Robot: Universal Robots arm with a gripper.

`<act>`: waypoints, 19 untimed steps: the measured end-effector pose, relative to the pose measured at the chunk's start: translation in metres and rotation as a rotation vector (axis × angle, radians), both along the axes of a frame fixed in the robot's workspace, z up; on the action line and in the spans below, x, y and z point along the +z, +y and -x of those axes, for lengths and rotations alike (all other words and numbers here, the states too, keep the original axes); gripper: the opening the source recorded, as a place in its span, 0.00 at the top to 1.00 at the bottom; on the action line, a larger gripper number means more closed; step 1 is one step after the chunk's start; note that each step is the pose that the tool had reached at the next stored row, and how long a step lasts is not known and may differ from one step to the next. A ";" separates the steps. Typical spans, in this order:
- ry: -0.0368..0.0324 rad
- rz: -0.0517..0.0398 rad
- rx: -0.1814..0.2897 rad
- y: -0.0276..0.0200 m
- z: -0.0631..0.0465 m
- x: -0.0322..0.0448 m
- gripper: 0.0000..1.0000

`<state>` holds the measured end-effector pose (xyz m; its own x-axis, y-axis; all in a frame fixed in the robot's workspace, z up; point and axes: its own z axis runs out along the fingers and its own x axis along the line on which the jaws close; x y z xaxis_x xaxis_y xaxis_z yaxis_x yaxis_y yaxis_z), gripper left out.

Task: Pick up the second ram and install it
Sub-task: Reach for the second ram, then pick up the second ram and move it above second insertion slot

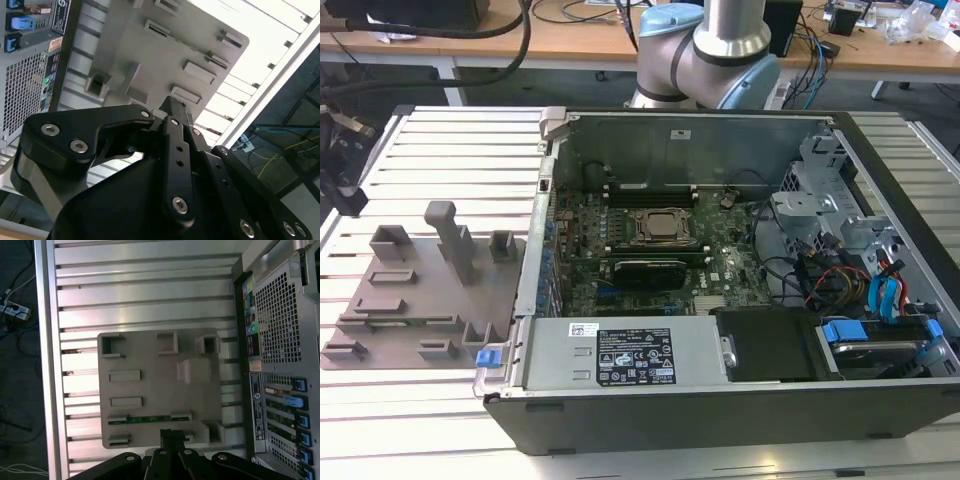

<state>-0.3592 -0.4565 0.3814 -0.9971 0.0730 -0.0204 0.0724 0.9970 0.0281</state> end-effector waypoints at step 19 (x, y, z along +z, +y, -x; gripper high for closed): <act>0.0001 0.0001 0.124 -0.0055 0.000 0.0000 0.90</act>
